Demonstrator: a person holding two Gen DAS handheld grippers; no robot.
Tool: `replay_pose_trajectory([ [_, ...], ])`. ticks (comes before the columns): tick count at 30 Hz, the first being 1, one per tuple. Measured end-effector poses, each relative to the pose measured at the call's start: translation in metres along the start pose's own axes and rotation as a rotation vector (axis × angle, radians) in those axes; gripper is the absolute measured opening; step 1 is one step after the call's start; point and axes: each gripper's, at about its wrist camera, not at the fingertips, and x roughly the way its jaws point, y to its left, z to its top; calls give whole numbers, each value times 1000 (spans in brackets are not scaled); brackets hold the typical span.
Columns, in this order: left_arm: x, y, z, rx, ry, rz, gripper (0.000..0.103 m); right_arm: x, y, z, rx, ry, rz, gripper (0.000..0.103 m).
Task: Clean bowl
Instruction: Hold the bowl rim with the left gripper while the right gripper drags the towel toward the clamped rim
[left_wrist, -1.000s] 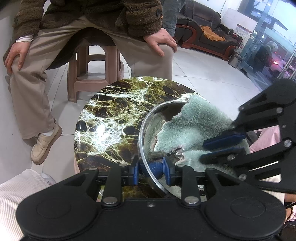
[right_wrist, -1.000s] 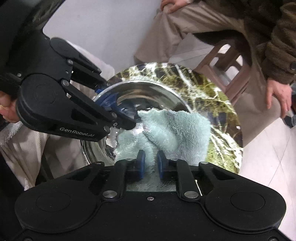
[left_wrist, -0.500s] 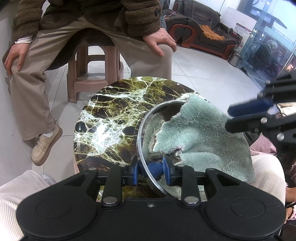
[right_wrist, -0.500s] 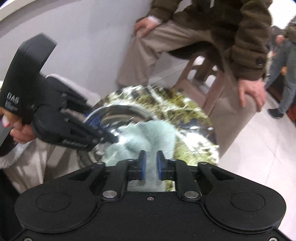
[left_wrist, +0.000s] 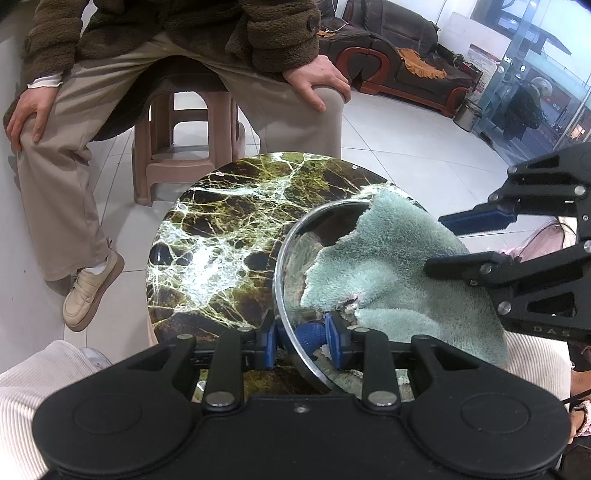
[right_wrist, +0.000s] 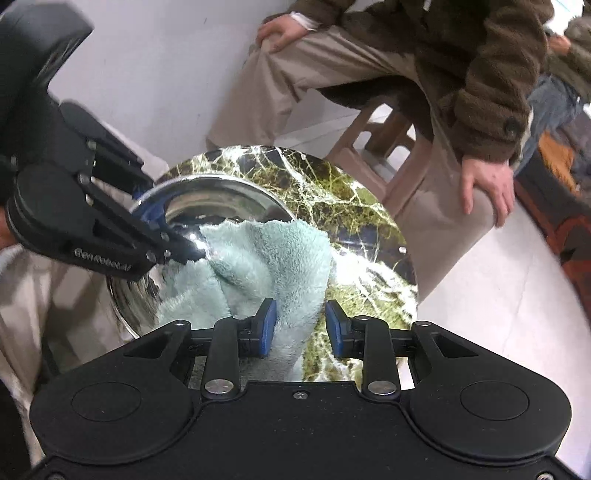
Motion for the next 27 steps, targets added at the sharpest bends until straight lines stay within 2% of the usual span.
replay_pose_trajectory([
  [2,-1,-1,0,2,0,0,26,-3,-3,1,8,-4,7,23],
  [9,-1,0,0,6,1,0,26,-6,-10,6,35,-30,5,22],
  [14,0,1,1,9,2,0,26,-9,-18,8,37,-40,-56,22],
  [22,1,6,2,11,4,-2,27,-13,-33,3,150,-88,-5,22],
  [27,2,4,2,12,4,3,27,-20,-16,7,100,-103,9,25],
])
